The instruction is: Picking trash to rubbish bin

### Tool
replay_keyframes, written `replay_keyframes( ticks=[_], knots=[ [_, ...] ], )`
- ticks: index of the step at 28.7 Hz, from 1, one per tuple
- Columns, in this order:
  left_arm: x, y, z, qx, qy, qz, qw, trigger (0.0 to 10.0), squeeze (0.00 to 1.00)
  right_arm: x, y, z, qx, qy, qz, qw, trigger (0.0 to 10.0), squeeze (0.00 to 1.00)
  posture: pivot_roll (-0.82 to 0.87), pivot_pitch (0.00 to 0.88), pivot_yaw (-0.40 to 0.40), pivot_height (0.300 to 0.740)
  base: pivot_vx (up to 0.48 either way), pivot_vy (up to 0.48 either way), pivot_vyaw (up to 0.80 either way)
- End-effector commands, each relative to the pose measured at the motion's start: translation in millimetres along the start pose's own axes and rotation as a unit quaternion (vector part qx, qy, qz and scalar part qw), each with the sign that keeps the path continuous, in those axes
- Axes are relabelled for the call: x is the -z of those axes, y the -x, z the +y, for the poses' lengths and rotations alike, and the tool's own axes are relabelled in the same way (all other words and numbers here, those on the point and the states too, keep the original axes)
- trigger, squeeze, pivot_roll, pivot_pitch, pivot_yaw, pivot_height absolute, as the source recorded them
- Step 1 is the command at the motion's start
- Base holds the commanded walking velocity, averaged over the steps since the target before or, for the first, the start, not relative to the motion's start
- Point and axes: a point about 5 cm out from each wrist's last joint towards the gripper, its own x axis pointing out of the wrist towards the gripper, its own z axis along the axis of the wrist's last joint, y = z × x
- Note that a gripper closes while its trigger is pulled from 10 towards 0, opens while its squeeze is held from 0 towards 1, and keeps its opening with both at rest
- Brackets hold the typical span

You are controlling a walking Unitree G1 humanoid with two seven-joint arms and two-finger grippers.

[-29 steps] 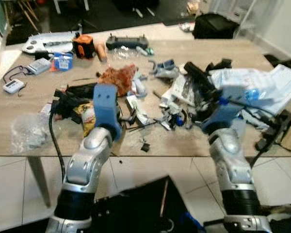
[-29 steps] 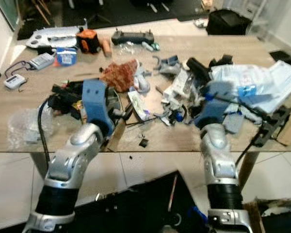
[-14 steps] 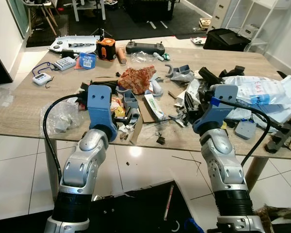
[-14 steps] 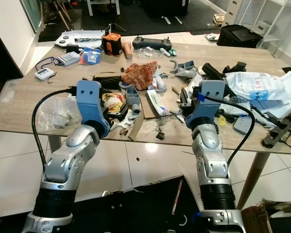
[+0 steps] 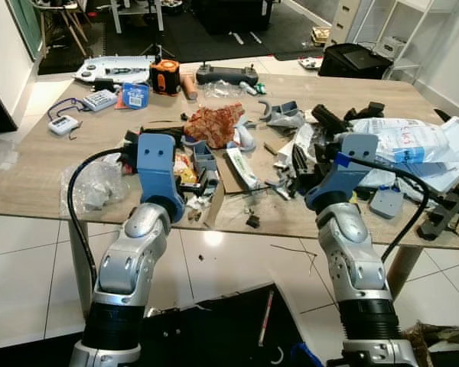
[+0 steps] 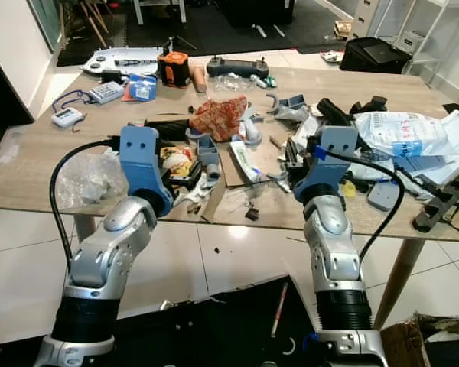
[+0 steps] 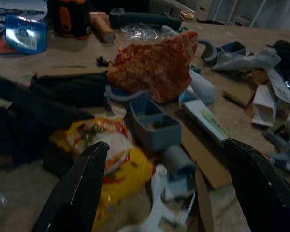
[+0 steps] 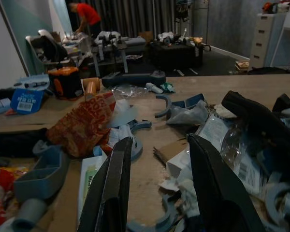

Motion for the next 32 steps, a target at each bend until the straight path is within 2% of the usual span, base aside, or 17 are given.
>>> replay_keyframes(
  ticks=[1,5,25,32],
  knots=[
    [-2.7,0.5,-0.5,0.001,0.005,-0.009,1.0,10.0,0.0,-1.5,-0.1,1.4,-0.008,0.017,0.005,1.0,10.0,0.0,0.0,0.127,-0.003,0.74,0.371,0.0,0.0],
    [-3.1,0.4,-0.6,0.001,0.006,-0.01,1.0,10.0,0.0,2.9,0.3,1.2,-0.01,0.031,0.019,0.999,10.0,0.0,0.0,0.131,-0.005,0.74,0.369,0.0,0.0],
    [-3.0,0.1,-1.0,0.0,0.006,-0.011,1.0,10.0,0.0,5.8,1.7,0.1,-0.009,0.033,0.03,0.999,10.0,0.0,0.0,0.132,-0.004,0.74,0.341,0.0,0.0],
    [-1.6,-0.2,-0.9,-0.004,-0.003,-0.008,1.0,10.0,0.0,7.0,2.1,0.6,-0.01,0.032,0.034,0.999,10.0,0.0,0.0,0.132,-0.004,0.74,0.0,0.0,0.0]
  ],
)
